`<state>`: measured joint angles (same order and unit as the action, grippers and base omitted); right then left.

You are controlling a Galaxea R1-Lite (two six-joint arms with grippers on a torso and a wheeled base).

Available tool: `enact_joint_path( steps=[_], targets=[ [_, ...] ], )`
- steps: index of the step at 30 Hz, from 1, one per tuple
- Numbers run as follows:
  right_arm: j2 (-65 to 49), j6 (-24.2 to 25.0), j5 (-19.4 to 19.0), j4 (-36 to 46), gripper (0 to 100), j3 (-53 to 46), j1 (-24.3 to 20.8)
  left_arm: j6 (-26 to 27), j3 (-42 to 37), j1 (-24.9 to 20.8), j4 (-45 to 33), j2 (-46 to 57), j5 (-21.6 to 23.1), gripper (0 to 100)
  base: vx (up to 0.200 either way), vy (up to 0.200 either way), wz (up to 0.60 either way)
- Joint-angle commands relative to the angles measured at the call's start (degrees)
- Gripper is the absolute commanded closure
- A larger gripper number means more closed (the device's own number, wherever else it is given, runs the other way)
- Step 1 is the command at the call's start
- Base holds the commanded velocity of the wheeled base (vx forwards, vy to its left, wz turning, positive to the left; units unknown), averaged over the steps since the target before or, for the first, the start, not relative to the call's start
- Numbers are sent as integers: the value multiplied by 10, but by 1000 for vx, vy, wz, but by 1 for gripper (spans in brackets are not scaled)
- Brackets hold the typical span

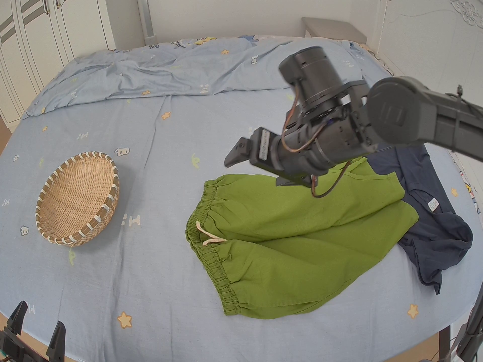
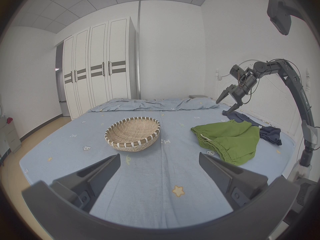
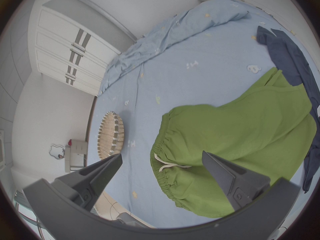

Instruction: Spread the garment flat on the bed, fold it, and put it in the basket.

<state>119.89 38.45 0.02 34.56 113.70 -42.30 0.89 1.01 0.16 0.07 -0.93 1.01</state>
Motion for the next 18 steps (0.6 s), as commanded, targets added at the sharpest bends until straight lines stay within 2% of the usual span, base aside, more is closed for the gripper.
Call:
enact_joint_path(
  steps=[1, 3, 6, 8, 9, 10, 11, 12, 13, 14, 16, 17, 18],
  targets=[
    [-164, -7, -79, -29, 0, -139, 83, 3, -10, 1, 1, 2, 3, 0, 0, 0, 0],
    [-249, -19, -115, -92, 0, -278, 135, 6, -10, 1, 2, 2, 7, 0, 0, 0, 0],
    [-329, -41, -141, -199, 0, -426, 197, 19, -10, 2, 4, 3, 7, 0, 0, 0, 0],
    [-368, -46, -168, -266, 0, -503, 233, 19, 14, 3, 15, 3, 6, 0, 0, 0, 0],
    [-368, -46, -168, -266, 0, -503, 233, 19, 14, 3, 15, 3, 6, 0, 0, 0, 0],
    [-389, -47, -191, -306, 0, -549, 253, 7, 83, -1, 27, -1, 10, 0, 0, 0, 0],
    [-416, -46, -233, -356, 0, -610, 274, -42, 203, -16, 7, -35, 14, 0, 0, 0, 0],
    [-423, -48, -245, -370, 0, -629, 280, -57, 237, -26, -17, -65, 18, 0, 0, 0, 0],
    [-423, -48, -245, -370, 0, -629, 280, -57, 237, -26, -17, -65, 18, 0, 0, 0, 0],
    [-438, -48, -260, -398, 0, -670, 286, -62, 298, -53, -104, -153, 46, 0, 0, 0, 0],
    [-443, -50, -260, -407, 0, -691, 283, -70, 314, -67, -143, -207, 97, 0, 0, 0, 0],
    [-443, -50, -260, -407, 0, -691, 283, -70, 314, -67, -143, -207, 97, 0, 0, 0, 0],
    [-443, -52, -260, -407, 0, -696, 283, -104, 312, -72, -140, -276, 152, 0, 0, 0, 0]
  ],
)
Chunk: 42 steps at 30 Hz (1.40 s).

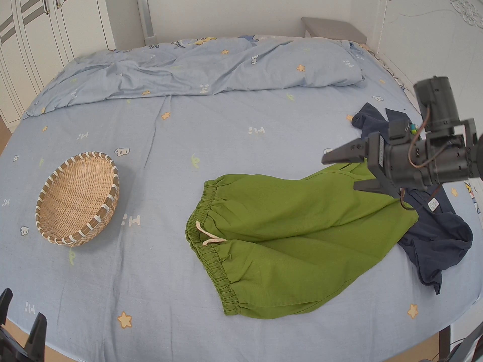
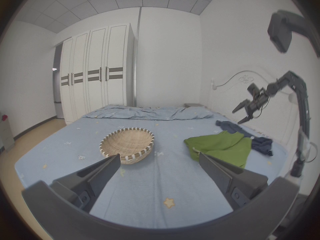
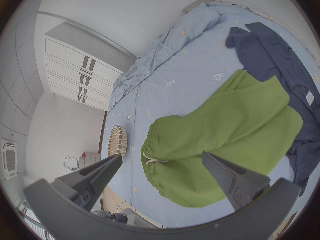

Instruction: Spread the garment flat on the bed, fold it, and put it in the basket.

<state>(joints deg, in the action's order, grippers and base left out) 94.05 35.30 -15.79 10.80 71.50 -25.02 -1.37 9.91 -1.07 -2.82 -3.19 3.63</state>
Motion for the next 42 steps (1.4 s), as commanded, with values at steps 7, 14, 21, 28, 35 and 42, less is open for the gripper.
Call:
enact_joint_path(
  steps=[7, 14, 21, 28, 35, 42],
  targets=[
    [-181, -25, -101, -174, 0, -268, 117, -251, 197, -92, -13, -460, 287, 0, 0, 0, 0],
    [-173, -71, -101, -179, 0, -275, 121, -261, 92, -192, 296, -776, 367, 0, 0, 0, 0],
    [-179, -74, -101, -177, 0, -276, 119, -227, 82, -242, 501, -1014, 371, 0, 0, 0, 0],
    [-184, -74, -101, -179, 0, -278, 117, -217, 92, -252, 516, -1054, 371, 0, 0, 0, 0],
    [-179, -74, -101, -181, 0, -285, 114, -215, 94, -275, 517, -1087, 364, 0, 0, 0, 0],
    [-177, -74, -101, -181, 0, -287, 109, -216, 101, -271, 548, -1104, 363, 0, 0, 0, 0]
  ],
)
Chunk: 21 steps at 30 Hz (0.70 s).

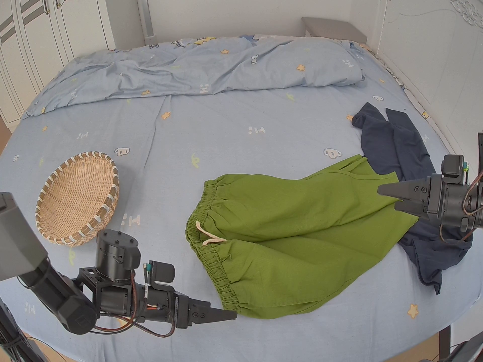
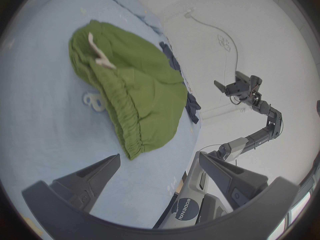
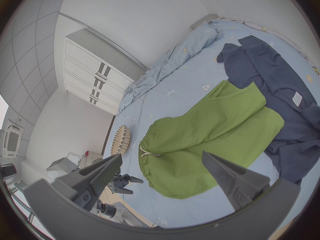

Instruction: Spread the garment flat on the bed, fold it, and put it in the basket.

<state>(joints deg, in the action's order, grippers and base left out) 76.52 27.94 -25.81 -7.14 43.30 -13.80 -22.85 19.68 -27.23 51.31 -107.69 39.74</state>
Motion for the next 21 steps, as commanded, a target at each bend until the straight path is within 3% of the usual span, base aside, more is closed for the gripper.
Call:
enact_joint_path(
  steps=[1, 14, 21],
  targets=[
    [-1, 0, -1, -2, 0, -5, -4, -2, 10, -10, 12, -63, 1, 0, 0, 0, 0],
    [-4, 0, 0, -15, 0, -14, -9, -5, 43, -10, 31, -92, -3, 0, 0, 0, 0],
    [-4, 0, 0, -27, 0, -19, -10, -7, 66, -17, 34, -123, -46, 0, 0, 0, 0]
  ],
)
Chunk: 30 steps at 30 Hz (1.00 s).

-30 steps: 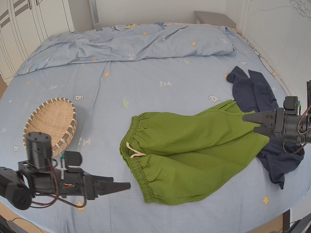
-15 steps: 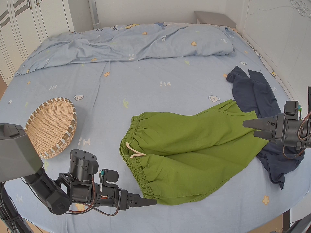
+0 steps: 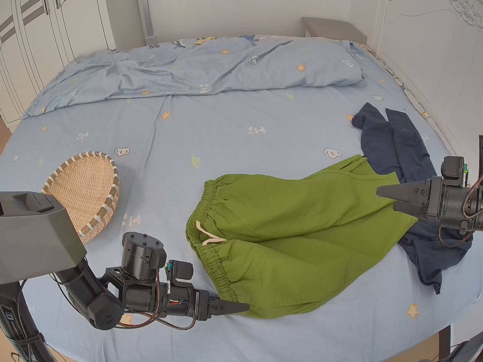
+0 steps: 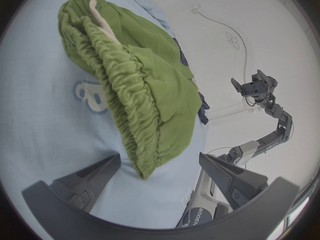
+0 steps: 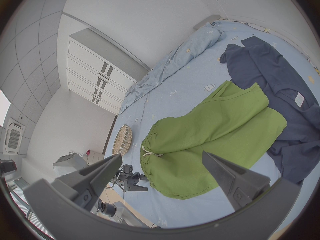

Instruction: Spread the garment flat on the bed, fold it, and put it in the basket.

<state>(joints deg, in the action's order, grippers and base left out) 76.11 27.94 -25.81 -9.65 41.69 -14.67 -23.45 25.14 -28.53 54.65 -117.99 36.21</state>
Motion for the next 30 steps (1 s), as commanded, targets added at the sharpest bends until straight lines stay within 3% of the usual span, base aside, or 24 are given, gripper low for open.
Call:
enact_joint_path(
  steps=[1, 10, 11, 23, 27, 29, 30],
  targets=[
    [0, 0, 1, -2, 0, -4, -5, -2, 12, -5, 8, -22, -13, 0, 0, 0, 0],
    [2, -1, 1, -2, 0, -6, -6, -55, -3, -21, 91, -25, -12, 0, 0, 0, 0],
    [2, -1, 1, -2, 0, -6, -6, -55, -4, -21, 93, -26, -12, 100, 0, 0, 0],
    [3, -1, 1, -2, 0, -5, -3, -77, -18, -10, 97, -25, -7, 100, 0, 0, 0],
    [3, 0, 1, -2, 0, -4, -3, -92, -33, 40, 37, 31, 7, 100, 0, 0, 0],
    [3, 0, 1, -2, 0, -4, -3, -93, -33, 59, -2, 61, 26, 100, 0, 0, 0],
    [3, 0, 0, 0, 0, -2, -2, -92, -29, 92, -61, 100, 57, 100, 0, 0, 0]
  ],
)
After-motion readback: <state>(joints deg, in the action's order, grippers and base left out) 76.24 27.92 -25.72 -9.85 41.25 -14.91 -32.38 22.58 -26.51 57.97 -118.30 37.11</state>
